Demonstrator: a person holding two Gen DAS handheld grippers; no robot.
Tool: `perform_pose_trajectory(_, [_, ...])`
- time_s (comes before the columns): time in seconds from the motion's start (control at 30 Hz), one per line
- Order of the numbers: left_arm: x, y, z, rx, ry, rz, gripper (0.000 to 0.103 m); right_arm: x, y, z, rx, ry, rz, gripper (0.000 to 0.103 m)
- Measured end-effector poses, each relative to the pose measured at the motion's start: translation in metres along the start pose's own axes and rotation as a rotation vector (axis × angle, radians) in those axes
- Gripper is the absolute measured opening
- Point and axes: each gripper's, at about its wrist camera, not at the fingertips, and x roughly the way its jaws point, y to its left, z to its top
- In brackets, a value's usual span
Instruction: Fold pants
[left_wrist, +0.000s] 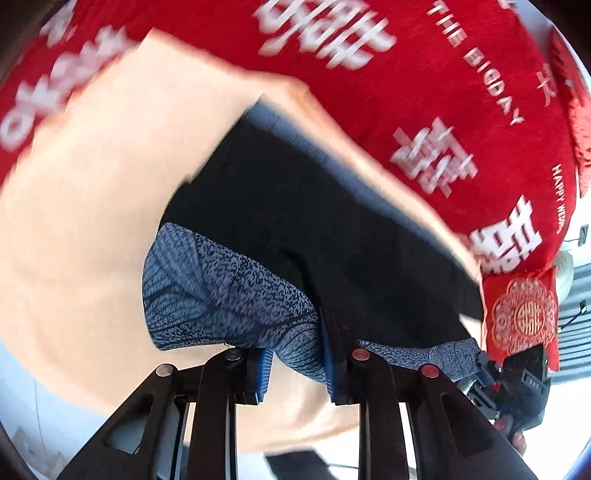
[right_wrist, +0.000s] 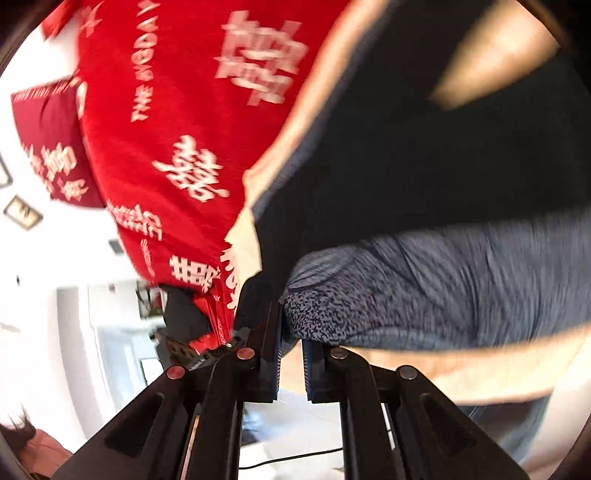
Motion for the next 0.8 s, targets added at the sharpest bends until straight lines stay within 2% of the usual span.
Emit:
perform_pose_trajectory(0.07, [-0.001,-0.017,0.031,0.006,-0.064,0.002,0.025,0.008,0.013,0.037,-0.039,0.022,-0.008,0.011])
perform_pose_trajectory(0.17, [0.02,-0.038,0.08,0.018,-0.116,0.024,0.025,0.033,0.026,0.104,-0.079,0.06,-0.051,0.014])
perform_pose_trajectory(0.27, [0.056,-0.049,0.122,0.051,-0.14,0.106,0.025,0.063,0.025,0.153,-0.118,0.099,-0.112,0.014])
perform_pose_trajectory(0.33, [0.083,-0.049,0.137,0.056,-0.134,0.164,0.032,0.091,0.012,0.186,-0.122,0.139,-0.16,0.014])
perform_pose_trajectory(0.4, [0.11,-0.041,0.151,0.049,-0.133,0.25,0.054,0.114,-0.004,0.205,-0.113,0.163,-0.201,0.015])
perform_pose_trajectory(0.5, [0.139,-0.031,0.169,0.016,-0.095,0.347,0.057,0.145,-0.03,0.225,-0.107,0.204,-0.278,0.016])
perform_pose_trajectory(0.57, [0.145,-0.024,0.173,-0.019,-0.036,0.411,0.057,0.154,-0.037,0.23,-0.103,0.216,-0.305,0.016])
perform_pose_trajectory(0.63, [0.134,-0.022,0.167,-0.016,-0.043,0.417,0.057,0.155,-0.029,0.229,-0.127,0.221,-0.303,0.027])
perform_pose_trajectory(0.7, [0.12,-0.029,0.156,0.045,-0.061,0.472,0.057,0.152,-0.009,0.222,-0.185,0.232,-0.295,0.073])
perform_pose_trajectory(0.73, [0.117,-0.033,0.152,0.083,-0.065,0.5,0.057,0.148,0.006,0.216,-0.236,0.234,-0.312,0.079])
perform_pose_trajectory(0.8, [0.121,-0.039,0.145,0.147,-0.039,0.519,0.057,0.147,0.028,0.202,-0.333,0.245,-0.339,0.08])
